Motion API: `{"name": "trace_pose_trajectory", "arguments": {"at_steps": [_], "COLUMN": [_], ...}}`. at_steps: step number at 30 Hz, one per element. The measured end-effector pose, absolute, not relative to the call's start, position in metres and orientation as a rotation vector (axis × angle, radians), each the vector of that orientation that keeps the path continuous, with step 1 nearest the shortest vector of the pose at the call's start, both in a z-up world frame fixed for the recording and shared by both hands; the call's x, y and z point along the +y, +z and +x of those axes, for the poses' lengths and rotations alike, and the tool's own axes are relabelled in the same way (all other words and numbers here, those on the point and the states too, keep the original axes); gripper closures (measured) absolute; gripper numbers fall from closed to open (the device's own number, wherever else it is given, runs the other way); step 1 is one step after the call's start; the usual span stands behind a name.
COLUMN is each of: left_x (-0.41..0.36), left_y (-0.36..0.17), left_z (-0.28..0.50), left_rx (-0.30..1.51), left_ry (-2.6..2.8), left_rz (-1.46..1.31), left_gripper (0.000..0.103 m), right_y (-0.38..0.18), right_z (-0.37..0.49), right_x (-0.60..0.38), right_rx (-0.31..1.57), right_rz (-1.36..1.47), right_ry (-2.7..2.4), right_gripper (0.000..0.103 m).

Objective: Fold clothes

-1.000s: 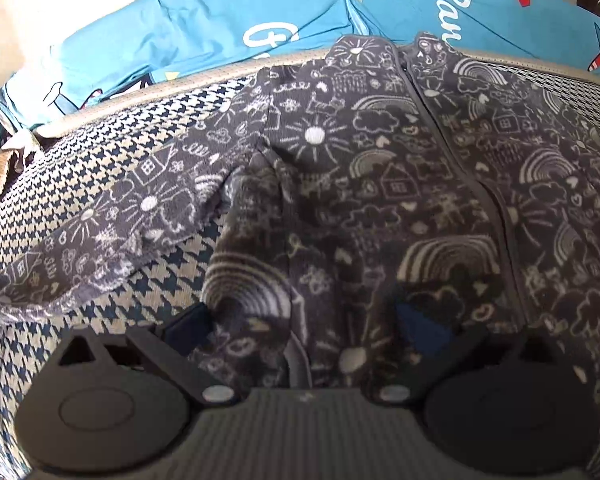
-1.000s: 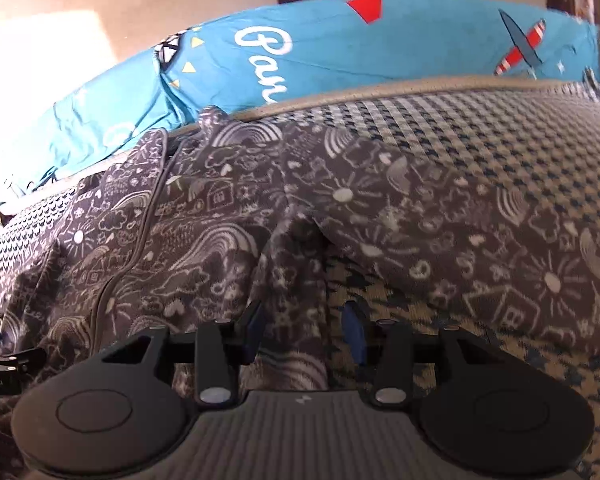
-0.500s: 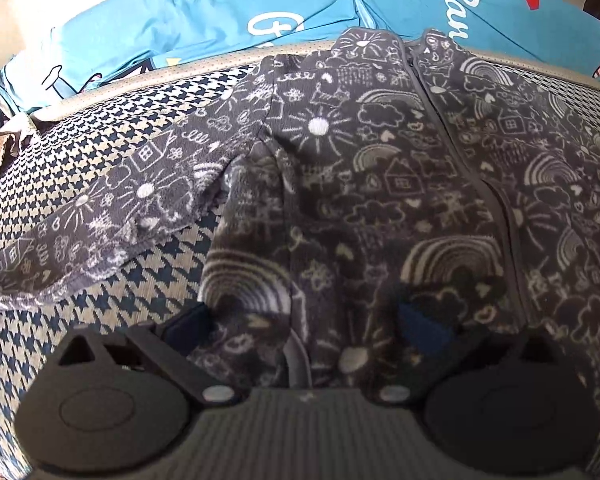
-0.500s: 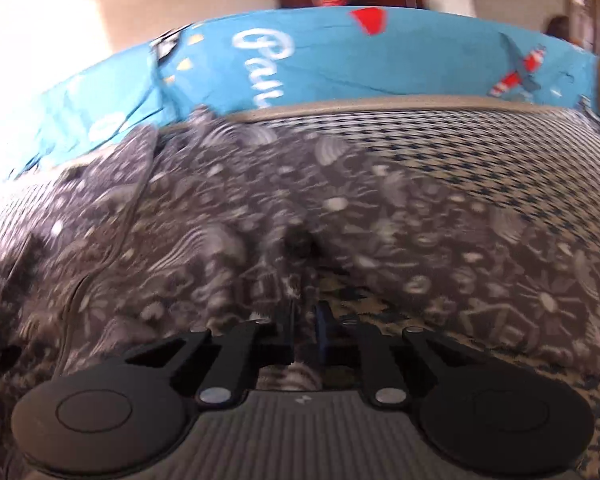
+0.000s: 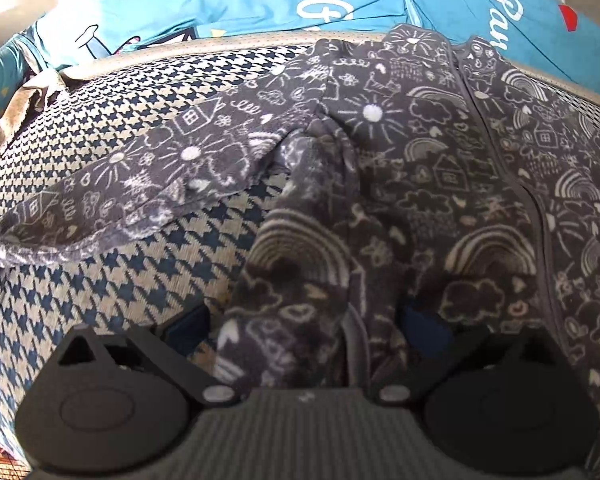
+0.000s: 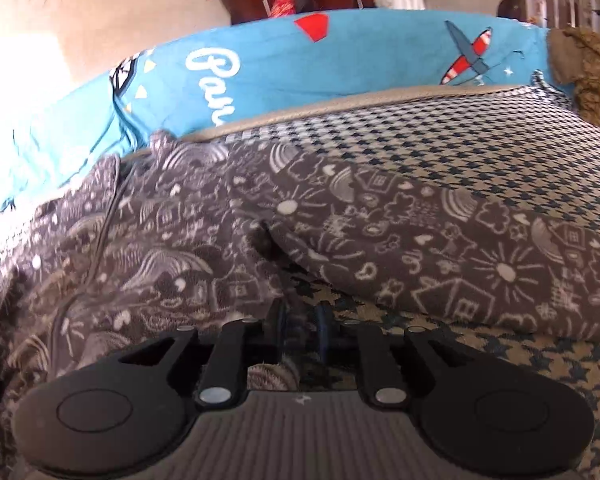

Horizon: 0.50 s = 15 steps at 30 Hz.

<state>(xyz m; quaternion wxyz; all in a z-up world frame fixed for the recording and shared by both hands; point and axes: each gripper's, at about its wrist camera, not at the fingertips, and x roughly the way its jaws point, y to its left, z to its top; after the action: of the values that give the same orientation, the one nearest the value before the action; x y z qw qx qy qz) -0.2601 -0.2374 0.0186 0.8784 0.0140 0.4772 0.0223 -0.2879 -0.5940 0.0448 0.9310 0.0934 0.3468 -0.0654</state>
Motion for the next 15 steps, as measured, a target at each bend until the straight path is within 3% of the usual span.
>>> {"name": "trace_pose_trajectory", "arguments": {"at_steps": [11,15], "left_x": [-0.236,-0.234], "left_y": [0.023,0.023], "left_z": [-0.273,-0.278], "left_rx": [0.978,0.974], "left_ry": [0.06,0.064], "left_rz": [0.017,0.015], "left_gripper": [0.0,0.0], "right_y": [0.063,0.054], "right_z": [-0.329,-0.33], "right_x": [-0.575,-0.559], "right_rx": [0.65,0.711], "right_rz": [0.222,0.202], "right_ry": [0.056,0.086], "right_gripper": [0.088,0.088]}}
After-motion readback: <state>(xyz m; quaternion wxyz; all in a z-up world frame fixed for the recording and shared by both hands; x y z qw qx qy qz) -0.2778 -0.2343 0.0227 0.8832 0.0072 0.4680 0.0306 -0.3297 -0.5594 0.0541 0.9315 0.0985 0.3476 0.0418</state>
